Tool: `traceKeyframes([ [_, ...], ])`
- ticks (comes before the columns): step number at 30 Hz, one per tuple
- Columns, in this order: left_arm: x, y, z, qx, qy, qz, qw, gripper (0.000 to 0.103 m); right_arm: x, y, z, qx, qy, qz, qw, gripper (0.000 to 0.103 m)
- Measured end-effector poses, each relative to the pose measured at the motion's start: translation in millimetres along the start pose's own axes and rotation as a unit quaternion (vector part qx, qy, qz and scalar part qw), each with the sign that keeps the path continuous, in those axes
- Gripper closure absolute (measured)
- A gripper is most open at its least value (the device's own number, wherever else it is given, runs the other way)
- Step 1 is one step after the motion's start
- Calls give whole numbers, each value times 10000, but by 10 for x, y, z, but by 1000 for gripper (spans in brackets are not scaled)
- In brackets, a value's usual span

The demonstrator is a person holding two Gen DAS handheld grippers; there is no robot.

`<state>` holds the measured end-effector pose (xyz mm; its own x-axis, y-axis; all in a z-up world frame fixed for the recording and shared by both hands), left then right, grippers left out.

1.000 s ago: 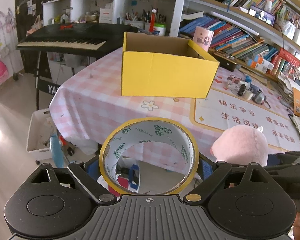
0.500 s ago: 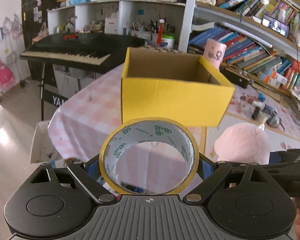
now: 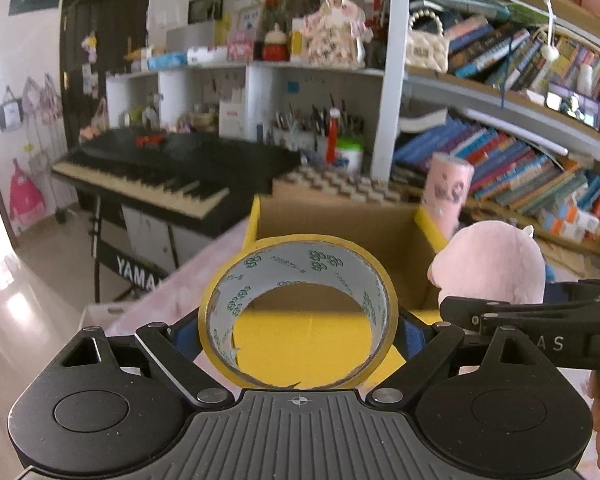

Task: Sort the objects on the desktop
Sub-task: 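Carry the tape roll and pig toward the yellow box with both tools, then lower tape and pig into the yellow box and open both tools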

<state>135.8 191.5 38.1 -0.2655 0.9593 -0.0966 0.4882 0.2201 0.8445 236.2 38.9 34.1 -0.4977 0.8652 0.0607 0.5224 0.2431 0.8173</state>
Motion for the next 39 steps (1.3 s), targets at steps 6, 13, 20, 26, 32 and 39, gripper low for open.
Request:
traceKeyframes([
  [6, -41, 273, 255, -197, 145, 112, 9996, 11, -97, 323, 245, -298, 92, -159, 9994, 29],
  [13, -13, 403, 695, 15, 294, 175, 9994, 11, -112, 449, 703, -215, 205, -1095, 9935, 27],
  [20, 35, 500, 1246, 466, 363, 341, 9977, 11, 109, 392, 1312, -21, 582, -3231, 9446, 26],
  [26, 41, 565, 1693, 1001, 249, 333, 9941, 11, 260, 365, 1753, 246, 721, -4743, 8771, 26],
  [32, 28, 565, 1981, 1477, 244, 521, 9873, 11, 309, 322, 2071, 647, 694, -5607, 8226, 26],
  [39, -33, 518, 2105, 1733, 163, 692, 9823, 10, 303, 240, 2194, 887, 752, -5955, 7949, 26],
])
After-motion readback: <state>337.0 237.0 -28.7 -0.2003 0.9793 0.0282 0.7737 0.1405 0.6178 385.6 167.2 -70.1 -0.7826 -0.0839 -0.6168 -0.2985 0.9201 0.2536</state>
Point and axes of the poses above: each gripper's, at about its wrist camera, not at the fingertips, and z roughly the way its jaws point, x to its left, y to its top, the point moved 1 cm from there along z, roughly the way its jaws point, and after that the axes turned 6 degrees about -y, right-handed, at the moved point
